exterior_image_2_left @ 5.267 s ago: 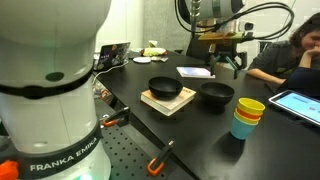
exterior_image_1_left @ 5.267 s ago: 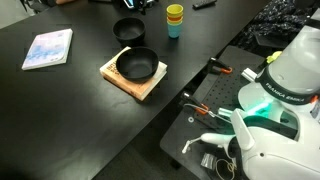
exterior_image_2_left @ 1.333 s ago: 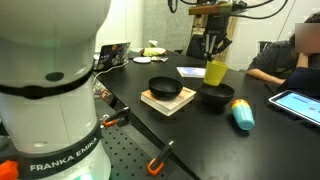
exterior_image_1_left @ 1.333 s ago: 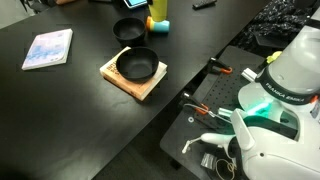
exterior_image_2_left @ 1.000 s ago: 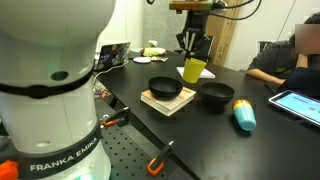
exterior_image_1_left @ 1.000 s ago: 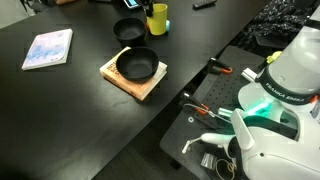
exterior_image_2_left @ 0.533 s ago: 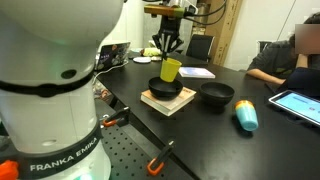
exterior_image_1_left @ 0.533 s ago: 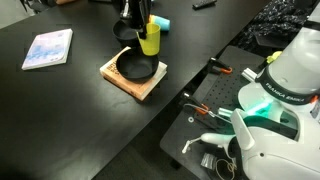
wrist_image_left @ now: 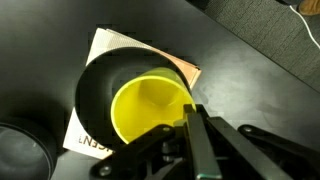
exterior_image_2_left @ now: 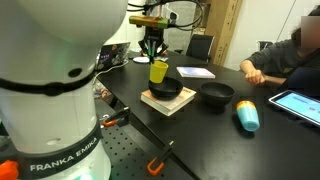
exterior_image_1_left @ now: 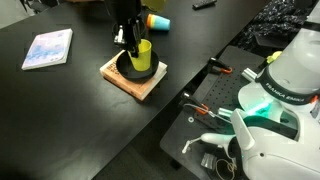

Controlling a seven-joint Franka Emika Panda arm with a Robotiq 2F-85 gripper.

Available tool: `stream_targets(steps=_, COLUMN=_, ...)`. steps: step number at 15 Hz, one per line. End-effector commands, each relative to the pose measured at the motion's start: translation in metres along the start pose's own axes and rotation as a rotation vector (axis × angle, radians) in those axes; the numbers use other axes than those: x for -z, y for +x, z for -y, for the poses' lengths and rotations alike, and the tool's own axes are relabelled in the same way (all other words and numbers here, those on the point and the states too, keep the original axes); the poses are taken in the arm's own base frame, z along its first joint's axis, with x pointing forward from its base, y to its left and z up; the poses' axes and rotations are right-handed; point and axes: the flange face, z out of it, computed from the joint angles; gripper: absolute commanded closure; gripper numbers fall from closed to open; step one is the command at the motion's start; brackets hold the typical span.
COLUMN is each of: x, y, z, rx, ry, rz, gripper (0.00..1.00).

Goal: Put one black bowl on top of the white and orange book and put the yellow cup in the bowl on top of the book then stack the bowls back together.

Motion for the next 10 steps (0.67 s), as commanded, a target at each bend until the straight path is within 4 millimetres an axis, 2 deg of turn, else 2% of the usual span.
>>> stream_targets(steps=1, x=-0.017, y=0.005, z=0.014, rx=0.066, ry=0.002, rz=-0.041, gripper=0.98)
stream_targets(steps=6, x=-0.042, y=0.008, z=0.018, rx=0.121, ry=-0.008, rz=-0.043, gripper=0.98)
stream_targets(steps=10, x=-0.054, y=0.010, z=0.015, rx=0.145, ry=-0.014, rz=-0.048, gripper=0.97)
